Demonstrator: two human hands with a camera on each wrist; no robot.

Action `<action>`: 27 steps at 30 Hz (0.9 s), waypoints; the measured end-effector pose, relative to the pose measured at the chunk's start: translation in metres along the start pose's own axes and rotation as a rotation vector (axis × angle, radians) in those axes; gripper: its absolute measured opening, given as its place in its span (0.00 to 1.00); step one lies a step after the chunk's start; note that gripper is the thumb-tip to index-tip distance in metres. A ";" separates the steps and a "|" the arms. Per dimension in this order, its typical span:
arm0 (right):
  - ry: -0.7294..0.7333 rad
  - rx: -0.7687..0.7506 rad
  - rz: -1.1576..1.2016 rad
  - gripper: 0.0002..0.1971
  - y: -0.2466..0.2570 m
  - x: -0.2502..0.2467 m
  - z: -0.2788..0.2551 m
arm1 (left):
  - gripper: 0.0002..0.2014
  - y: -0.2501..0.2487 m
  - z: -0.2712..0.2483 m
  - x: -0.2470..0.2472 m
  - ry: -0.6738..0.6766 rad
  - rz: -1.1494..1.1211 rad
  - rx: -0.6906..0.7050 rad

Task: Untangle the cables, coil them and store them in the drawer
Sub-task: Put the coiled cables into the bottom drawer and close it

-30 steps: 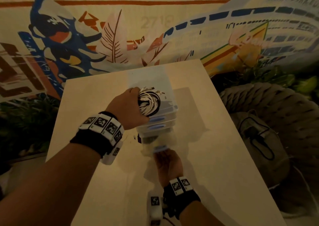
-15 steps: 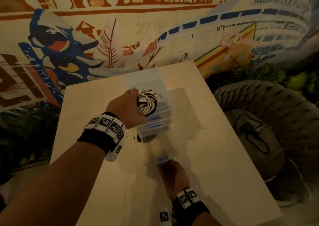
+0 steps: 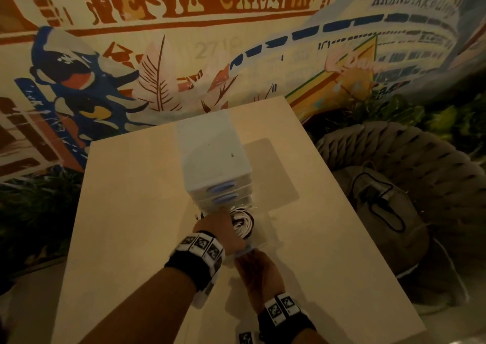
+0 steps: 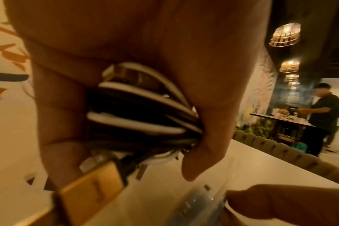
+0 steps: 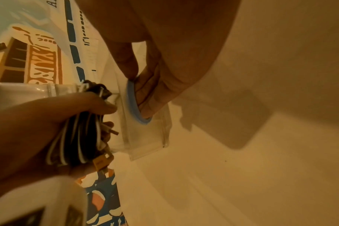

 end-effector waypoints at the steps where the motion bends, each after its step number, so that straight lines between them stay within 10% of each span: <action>1: -0.005 0.006 0.004 0.14 -0.001 -0.001 0.001 | 0.39 0.004 0.004 0.000 0.011 -0.018 -0.039; 10: -0.019 0.029 0.000 0.15 -0.006 -0.010 0.015 | 0.32 0.001 0.025 0.011 -0.026 -0.003 -0.125; 18: -0.011 0.033 0.006 0.14 -0.005 -0.010 0.016 | 0.56 -0.003 0.031 0.011 -0.051 0.088 -0.075; 27: -0.056 -0.016 -0.035 0.17 0.006 -0.027 0.019 | 0.32 0.000 0.004 -0.022 -0.114 0.106 0.060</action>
Point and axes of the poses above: each hand's wrist, its own z-axis towards the middle knuckle, its own x-axis out of the palm, y = z × x, the point moved 10 cm from there along z, towards the middle knuckle, and after that the axes turned 14 degrees about x, right-handed, at the moved point
